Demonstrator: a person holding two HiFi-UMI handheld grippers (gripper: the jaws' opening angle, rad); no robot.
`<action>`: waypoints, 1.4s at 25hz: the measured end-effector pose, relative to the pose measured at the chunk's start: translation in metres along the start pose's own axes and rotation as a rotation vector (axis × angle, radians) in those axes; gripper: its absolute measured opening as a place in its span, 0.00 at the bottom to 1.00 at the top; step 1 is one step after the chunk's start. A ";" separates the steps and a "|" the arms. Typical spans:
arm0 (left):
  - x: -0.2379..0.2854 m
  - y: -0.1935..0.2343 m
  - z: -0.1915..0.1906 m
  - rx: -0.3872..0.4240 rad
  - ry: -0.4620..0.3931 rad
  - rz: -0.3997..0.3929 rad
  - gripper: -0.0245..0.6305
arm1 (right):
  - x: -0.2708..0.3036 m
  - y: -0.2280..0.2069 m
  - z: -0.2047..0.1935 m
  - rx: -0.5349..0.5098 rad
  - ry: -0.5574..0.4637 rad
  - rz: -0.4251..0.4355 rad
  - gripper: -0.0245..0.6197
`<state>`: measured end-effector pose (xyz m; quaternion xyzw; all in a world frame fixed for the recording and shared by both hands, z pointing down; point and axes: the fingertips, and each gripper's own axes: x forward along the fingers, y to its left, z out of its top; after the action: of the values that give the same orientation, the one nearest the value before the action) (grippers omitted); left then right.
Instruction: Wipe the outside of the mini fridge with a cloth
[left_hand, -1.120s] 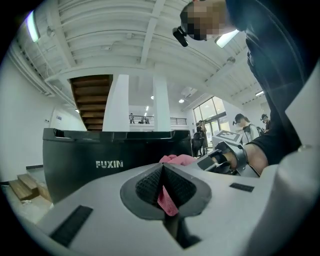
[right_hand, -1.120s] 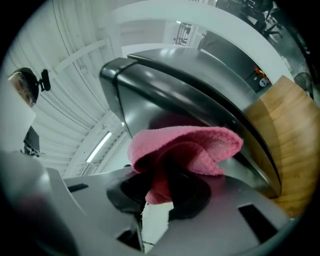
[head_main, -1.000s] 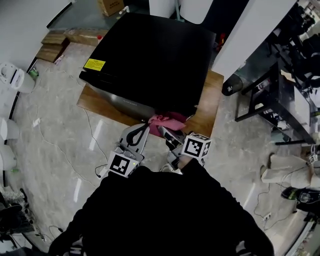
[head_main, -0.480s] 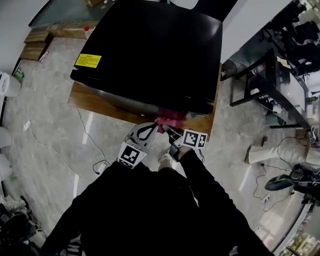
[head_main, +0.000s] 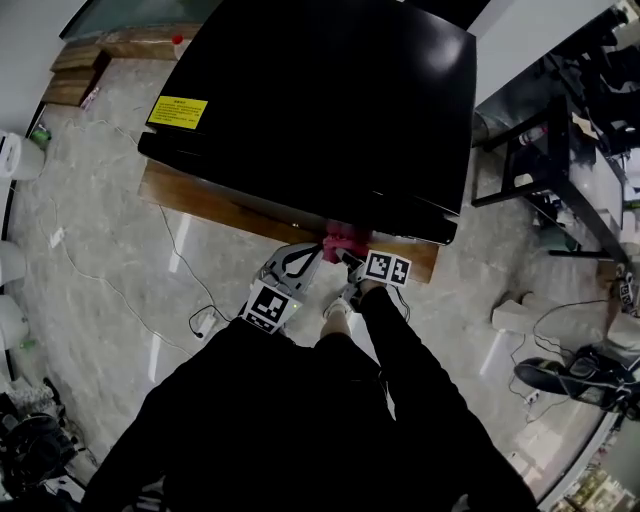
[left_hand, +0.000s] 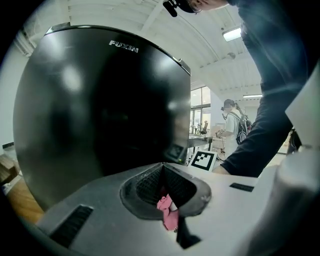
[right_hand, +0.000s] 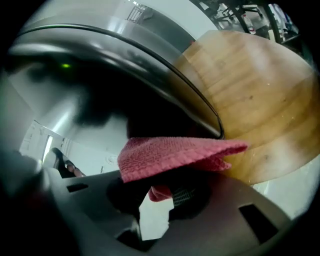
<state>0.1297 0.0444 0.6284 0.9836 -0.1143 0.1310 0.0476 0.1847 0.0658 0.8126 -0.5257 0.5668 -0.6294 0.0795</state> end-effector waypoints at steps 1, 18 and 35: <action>-0.001 0.001 -0.001 -0.003 0.004 0.003 0.04 | 0.002 -0.005 -0.002 0.004 0.002 -0.010 0.19; -0.137 0.072 0.045 -0.002 -0.069 0.083 0.04 | -0.034 0.273 -0.038 -0.352 -0.121 0.321 0.19; -0.221 0.166 0.136 0.059 -0.247 0.094 0.04 | -0.003 0.427 0.012 -0.312 -0.337 0.475 0.19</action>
<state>-0.0840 -0.0862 0.4493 0.9868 -0.1612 0.0145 -0.0020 -0.0170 -0.0871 0.4681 -0.4813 0.7420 -0.4030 0.2352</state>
